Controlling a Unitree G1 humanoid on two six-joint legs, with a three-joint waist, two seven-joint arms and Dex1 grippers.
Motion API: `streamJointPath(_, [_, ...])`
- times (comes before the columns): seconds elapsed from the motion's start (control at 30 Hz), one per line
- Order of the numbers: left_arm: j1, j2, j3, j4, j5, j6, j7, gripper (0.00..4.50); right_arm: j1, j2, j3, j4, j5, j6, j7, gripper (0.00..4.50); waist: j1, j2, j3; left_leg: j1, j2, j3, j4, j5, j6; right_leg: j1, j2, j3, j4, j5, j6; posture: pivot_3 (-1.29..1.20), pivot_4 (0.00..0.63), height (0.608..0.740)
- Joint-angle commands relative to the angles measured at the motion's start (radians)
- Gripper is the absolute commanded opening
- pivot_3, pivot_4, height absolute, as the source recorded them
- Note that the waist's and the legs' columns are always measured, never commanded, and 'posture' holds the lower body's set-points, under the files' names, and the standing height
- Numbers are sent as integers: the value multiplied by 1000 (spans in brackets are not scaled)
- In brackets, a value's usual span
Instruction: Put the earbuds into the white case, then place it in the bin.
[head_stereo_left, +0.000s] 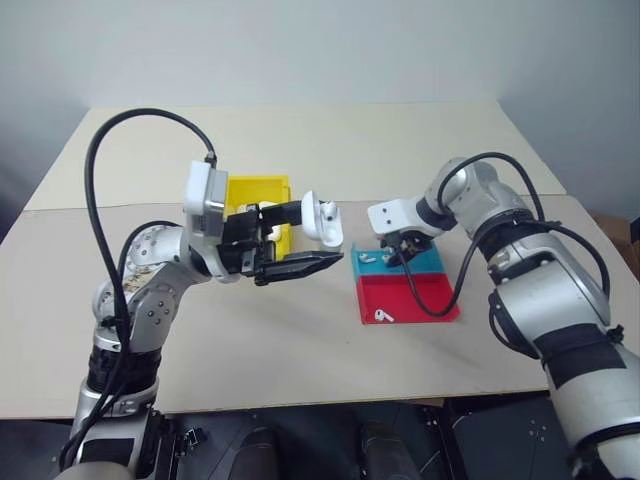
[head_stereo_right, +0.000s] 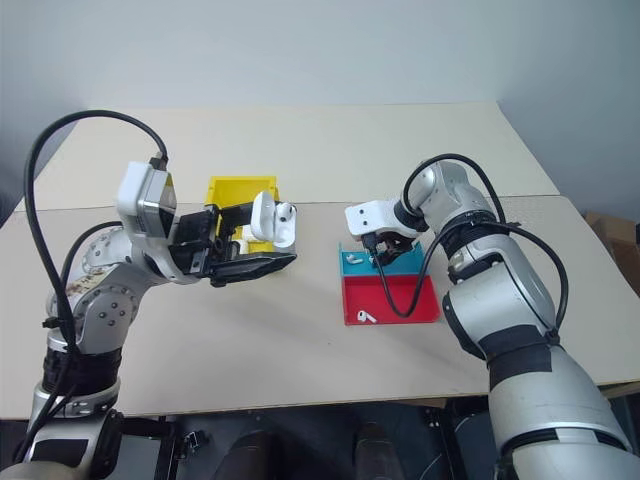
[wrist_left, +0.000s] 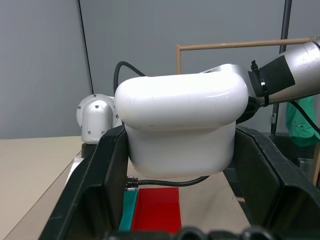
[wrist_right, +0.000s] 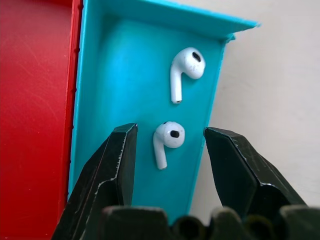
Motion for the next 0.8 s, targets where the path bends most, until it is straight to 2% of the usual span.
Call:
streamJointPath(0.03, [3,11,24,-52,-27,-4,10,2812,4,5,-18,2,-6,-10,-16,2573,0,0,0,0,0,0,0,0,0,0,0,0,0,0,0,0,150,740])
streamJointPath(0.37, [4,22,28,-52,-30,-2,17,2812,15,27,-27,19,-8,10,-60,2573,-2,0,0,2,0,0,0,0,0,1,0,0,1,0,0,0,150,740])
streamJointPath(0.47, [5,23,29,-54,-32,-3,17,2812,18,23,-20,18,-18,13,-54,1993,-1,0,0,2,0,0,0,0,0,1,0,0,1,0,0,0,150,740])
streamJointPath(0.67, [6,23,28,-59,-33,-6,20,2812,20,16,-19,18,-29,13,-47,37,-1,0,0,2,0,0,0,0,0,1,0,0,1,0,0,0,150,740])
streamJointPath(0.8, [1,22,25,-50,-30,-10,15,2812,17,22,-33,18,-20,33,-58,37,-1,0,0,2,0,0,0,0,0,2,0,0,1,0,0,0,150,740])
